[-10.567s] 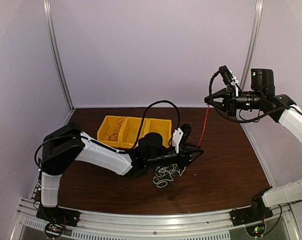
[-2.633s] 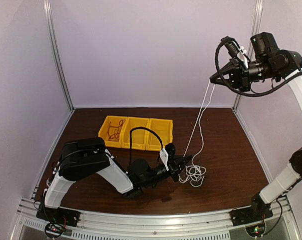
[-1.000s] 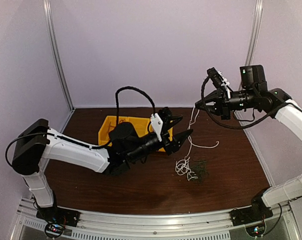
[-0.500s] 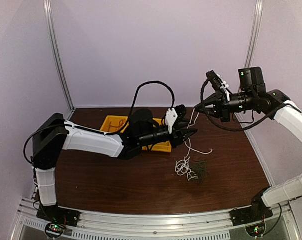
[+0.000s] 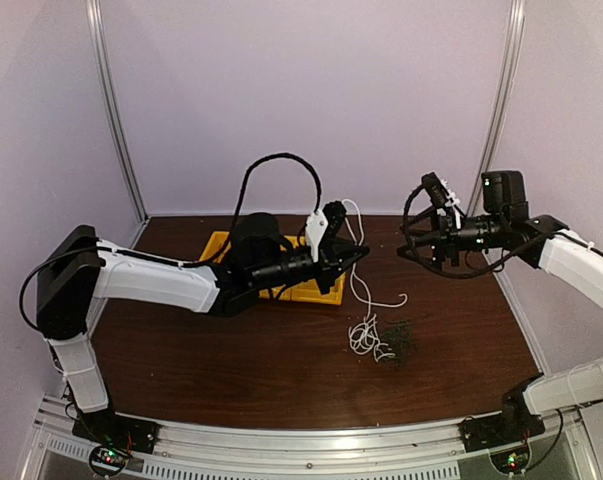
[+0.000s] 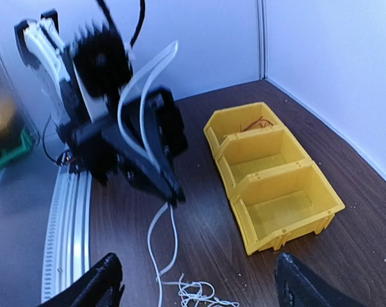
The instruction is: Untangle the cables
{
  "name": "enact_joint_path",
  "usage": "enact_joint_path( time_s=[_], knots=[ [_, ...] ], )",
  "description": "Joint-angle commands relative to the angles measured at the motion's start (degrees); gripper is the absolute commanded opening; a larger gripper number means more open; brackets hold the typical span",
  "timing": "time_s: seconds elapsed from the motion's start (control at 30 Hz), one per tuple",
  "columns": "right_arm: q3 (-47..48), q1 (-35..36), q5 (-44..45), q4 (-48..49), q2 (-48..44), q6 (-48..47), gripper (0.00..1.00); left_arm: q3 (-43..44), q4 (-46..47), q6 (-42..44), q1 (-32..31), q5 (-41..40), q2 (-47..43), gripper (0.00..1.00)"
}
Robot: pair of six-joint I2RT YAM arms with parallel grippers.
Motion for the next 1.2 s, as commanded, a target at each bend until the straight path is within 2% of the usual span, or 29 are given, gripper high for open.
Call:
enact_joint_path(
  time_s=[0.0, 0.17, 0.37, 0.57, 0.63, 0.7, 0.77, 0.8, 0.83, 0.87, 1.0, 1.17],
  knots=[
    [-9.23, 2.58, 2.94, 0.91, -0.32, -10.79, 0.87, -4.06, 3.25, -4.40, 1.18, -4.80, -6.85, 0.00],
    [-13.63, 11.33, 11.79, -4.09, 5.69, -22.23, 0.94, -4.21, -2.32, -8.01, 1.89, -11.94, -9.26, 0.00],
    [-13.64, 15.70, 17.09, -1.12, 12.42, -25.16, 1.00, -5.65, -2.79, -11.81, 3.38, -13.02, -11.06, 0.00],
    [-12.50, 20.27, 22.74, 6.19, 21.08, -24.34, 0.98, -7.53, -2.35, -13.41, 3.94, -14.29, -12.36, 0.00],
    [-11.00, 21.58, 24.99, 8.07, 24.44, -23.04, 0.91, -8.21, -2.39, -13.62, 4.03, -14.98, -12.91, 0.00],
    [-8.61, 22.65, 28.86, 8.88, 27.64, -21.39, 0.73, -8.95, -2.30, -13.62, 4.21, -15.39, -13.38, 0.00],
    [-6.97, 22.93, 31.62, 9.98, 29.88, -19.50, 0.40, -9.72, -2.27, -13.79, 4.42, -15.88, -14.02, 0.00],
    [-6.44, 22.94, 33.26, 10.37, 30.65, -18.55, 0.19, -10.10, -2.33, -13.75, 4.53, -16.20, -14.57, 0.00],
    [-5.97, 22.92, 34.51, 10.23, 31.32, -18.30, 0.06, -10.36, -2.68, -13.65, 4.84, -16.59, -15.35, 0.00],
    [-5.84, 22.90, 35.32, 9.70, 31.72, -18.60, 0.00, -10.42, -3.30, -13.33, 5.09, -16.77, -16.31, 0.00],
    [-8.00, 22.94, 36.50, 8.91, 31.13, -19.98, 0.00, -6.16, -11.94, -9.37, 6.14, -19.62, -22.18, 0.00],
    [-8.73, 22.91, 36.74, 8.36, 30.47, -19.72, 0.00, 5.34, -25.34, -1.38, 6.75, -23.94, -28.47, 0.00]
  ],
)
